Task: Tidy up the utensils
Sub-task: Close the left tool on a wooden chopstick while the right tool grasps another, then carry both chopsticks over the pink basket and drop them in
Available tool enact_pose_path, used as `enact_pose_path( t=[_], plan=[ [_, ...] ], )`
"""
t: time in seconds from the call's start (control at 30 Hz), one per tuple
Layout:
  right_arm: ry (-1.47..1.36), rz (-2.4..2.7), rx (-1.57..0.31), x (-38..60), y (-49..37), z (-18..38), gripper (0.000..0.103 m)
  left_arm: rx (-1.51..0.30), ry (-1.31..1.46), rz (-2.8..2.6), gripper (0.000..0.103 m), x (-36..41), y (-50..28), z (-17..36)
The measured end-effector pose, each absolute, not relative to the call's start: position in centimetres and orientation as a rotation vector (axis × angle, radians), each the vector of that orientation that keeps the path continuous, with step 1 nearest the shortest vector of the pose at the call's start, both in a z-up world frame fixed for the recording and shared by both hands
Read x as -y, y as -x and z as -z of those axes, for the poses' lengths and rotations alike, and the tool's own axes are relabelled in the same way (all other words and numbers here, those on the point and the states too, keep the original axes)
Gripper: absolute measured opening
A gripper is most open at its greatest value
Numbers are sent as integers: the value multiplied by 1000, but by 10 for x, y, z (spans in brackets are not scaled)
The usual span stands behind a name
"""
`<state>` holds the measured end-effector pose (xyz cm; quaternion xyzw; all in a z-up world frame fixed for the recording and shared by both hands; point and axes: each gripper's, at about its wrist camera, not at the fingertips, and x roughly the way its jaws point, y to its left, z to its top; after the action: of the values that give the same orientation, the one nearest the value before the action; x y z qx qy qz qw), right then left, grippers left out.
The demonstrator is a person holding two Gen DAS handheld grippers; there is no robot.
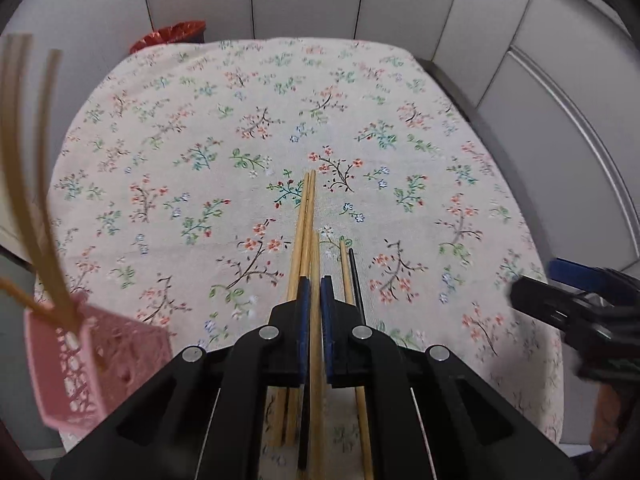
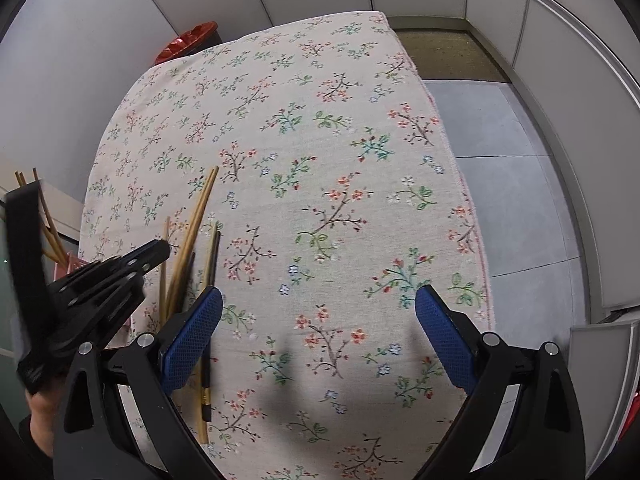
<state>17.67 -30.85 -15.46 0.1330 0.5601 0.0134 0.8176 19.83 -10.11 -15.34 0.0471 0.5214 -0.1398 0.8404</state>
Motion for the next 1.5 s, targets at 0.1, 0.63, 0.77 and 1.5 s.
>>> enact_pose_path(
  t=[0.1, 0.63, 0.77, 1.5],
  plan=[
    [-279, -54, -1211, 293, -181, 158, 76, -1060, -114, 318, 5, 96, -178, 134],
    [-271, -226, -1294, 209, -219, 187, 16, -929, -84, 369, 5, 45, -125, 81],
    [-272, -230, -1318, 198, -230, 198, 14, -910, -71, 375, 5, 34, -124, 75],
    [-96, -181, -1245, 165, -228, 197, 4, -873, -32, 341, 5, 3, -117, 67]
  ],
)
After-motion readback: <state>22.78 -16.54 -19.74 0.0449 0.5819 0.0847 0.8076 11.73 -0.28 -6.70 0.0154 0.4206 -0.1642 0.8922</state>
